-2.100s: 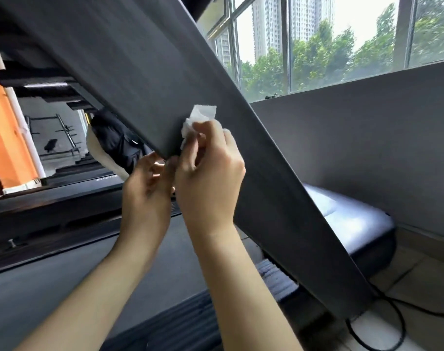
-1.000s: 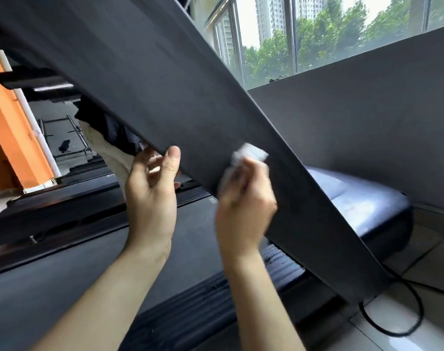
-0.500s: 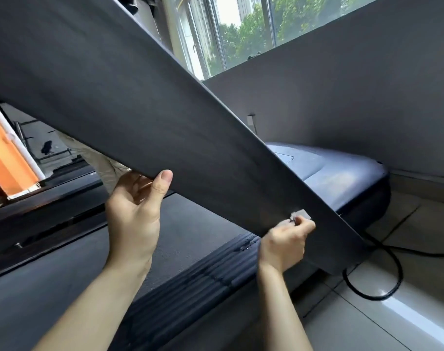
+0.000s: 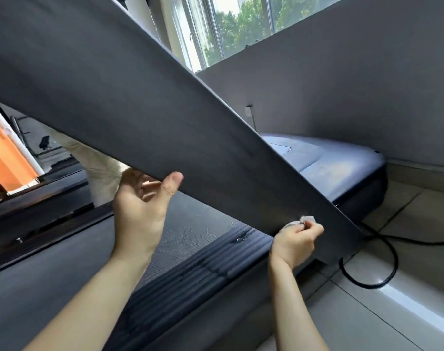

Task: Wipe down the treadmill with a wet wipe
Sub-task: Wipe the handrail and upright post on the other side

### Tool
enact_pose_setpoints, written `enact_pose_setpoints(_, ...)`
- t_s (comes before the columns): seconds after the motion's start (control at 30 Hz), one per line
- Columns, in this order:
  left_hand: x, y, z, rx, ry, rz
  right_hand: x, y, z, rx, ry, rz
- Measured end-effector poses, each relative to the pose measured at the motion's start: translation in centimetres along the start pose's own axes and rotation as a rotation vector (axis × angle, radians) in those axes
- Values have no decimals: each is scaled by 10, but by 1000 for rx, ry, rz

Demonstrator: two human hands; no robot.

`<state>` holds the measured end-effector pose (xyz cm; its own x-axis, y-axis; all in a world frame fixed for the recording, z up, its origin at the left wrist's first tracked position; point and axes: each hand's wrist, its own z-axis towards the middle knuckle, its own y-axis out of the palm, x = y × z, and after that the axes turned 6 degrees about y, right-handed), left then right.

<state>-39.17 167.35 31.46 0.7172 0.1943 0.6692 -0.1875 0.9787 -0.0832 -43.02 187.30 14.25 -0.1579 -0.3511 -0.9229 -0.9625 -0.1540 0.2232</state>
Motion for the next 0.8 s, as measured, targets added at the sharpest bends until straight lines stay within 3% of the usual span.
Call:
enact_pose_setpoints(0.07,2,0,-10,-31,-6,234,-20,6,-13,-32,-98,24)
enact_pose_setpoints(0.13,4,-3,-23,-73,75,574,-65,17,-49,-172,-410,132)
enact_pose_setpoints(0.2,12,-3,-31,-108,365,788,-106,25,-88,-304,-770,208)
enact_pose_setpoints(0.27,19,1,-31,-200,724,847,-119,31,-96,-303,-974,243)
enact_pose_setpoints(0.33,24,11,-21,-269,959,918,-100,32,-70,-226,-912,236)
enact_pose_setpoints(0.4,21,22,-7,-348,1050,1047,-66,29,-27,-110,-641,169)
enact_pose_setpoints(0.5,10,36,2,-509,1016,1341,-26,15,35,6,-155,50)
enact_pose_setpoints(0.57,7,39,2,-558,967,1445,-24,9,45,10,-13,-1)
enact_pose_setpoints(0.63,7,42,-1,-538,951,1472,-45,17,25,-20,-138,1)
enact_pose_setpoints(0.73,6,48,-4,-497,936,1474,-97,33,-42,-189,-679,147)
enact_pose_setpoints(0.8,4,54,-6,-512,952,1481,-109,35,-57,-231,-907,203)
